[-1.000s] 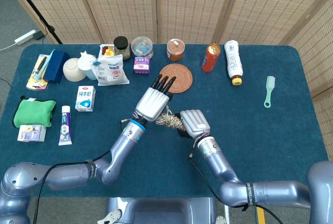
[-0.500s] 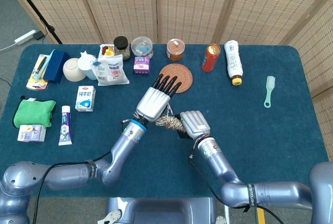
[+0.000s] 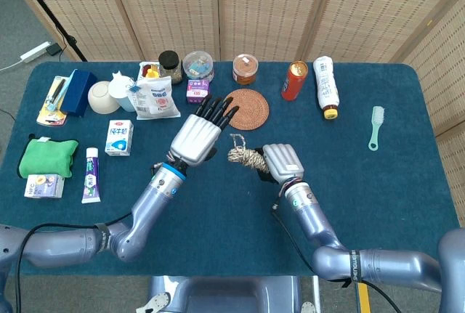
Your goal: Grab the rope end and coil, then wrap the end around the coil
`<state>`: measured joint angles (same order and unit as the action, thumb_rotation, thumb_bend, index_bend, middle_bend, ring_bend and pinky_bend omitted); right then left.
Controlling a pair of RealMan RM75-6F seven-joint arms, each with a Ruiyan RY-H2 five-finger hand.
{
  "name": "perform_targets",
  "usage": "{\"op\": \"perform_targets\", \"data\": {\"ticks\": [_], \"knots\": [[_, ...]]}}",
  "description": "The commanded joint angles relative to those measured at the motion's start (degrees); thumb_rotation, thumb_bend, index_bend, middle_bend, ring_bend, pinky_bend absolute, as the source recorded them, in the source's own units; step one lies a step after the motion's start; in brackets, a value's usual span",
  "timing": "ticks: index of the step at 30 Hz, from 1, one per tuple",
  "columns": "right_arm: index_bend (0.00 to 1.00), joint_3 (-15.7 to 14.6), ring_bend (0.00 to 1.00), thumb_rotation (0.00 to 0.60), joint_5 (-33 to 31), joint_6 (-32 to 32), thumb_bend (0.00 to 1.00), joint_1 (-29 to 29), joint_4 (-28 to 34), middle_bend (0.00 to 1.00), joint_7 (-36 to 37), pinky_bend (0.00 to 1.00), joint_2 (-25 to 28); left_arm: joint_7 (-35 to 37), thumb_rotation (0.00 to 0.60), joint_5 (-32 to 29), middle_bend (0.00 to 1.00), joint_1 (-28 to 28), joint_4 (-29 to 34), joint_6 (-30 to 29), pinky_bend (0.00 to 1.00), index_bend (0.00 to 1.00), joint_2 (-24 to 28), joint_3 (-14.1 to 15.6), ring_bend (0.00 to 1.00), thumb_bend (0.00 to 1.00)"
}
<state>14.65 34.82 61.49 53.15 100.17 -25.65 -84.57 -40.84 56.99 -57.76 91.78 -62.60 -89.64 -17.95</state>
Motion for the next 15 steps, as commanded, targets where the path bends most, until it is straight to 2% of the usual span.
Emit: {"op": "perform_targets", "data": {"ticks": [1, 8, 13, 15], "knots": [[0.79, 0.38, 0.70, 0.600, -0.27, -0.08, 0.71, -0.63, 0.24, 0.78, 0.82, 0.82, 0.83, 1.45, 0.600, 1.28, 0.00, 3.52, 4.61, -2.10, 0.00, 0.00, 4.60, 2.11, 0.00, 0.19], [0.79, 0.52, 0.69, 0.600, 0.28, 0.32, 0.71, -1.98, 2.25, 0.78, 1.53, 0.82, 3.41, 4.34, 0.600, 2.85, 0.00, 11.10, 13.60, -5.52, 0.00, 0.00, 14.42, 7.29, 0.00, 0.19], [0.79, 0.53, 0.69, 0.600, 0.72, 0.54, 0.71, -3.20, 2.41, 0.78, 2.99, 0.82, 4.19, 8.30, 0.600, 5.32, 0.00, 15.91, 15.62, -7.25, 0.00, 0.00, 19.87, 10.56, 0.00, 0.19], [0.79, 0.45, 0.69, 0.600, 1.00, 0.30, 0.71, -3.55, 2.27, 0.78, 3.57, 0.82, 4.21, 9.61, 0.600, 6.21, 0.00, 16.64, 15.52, -7.02, 0.00, 0.00, 20.83, 11.03, 0.00, 0.19]]}}
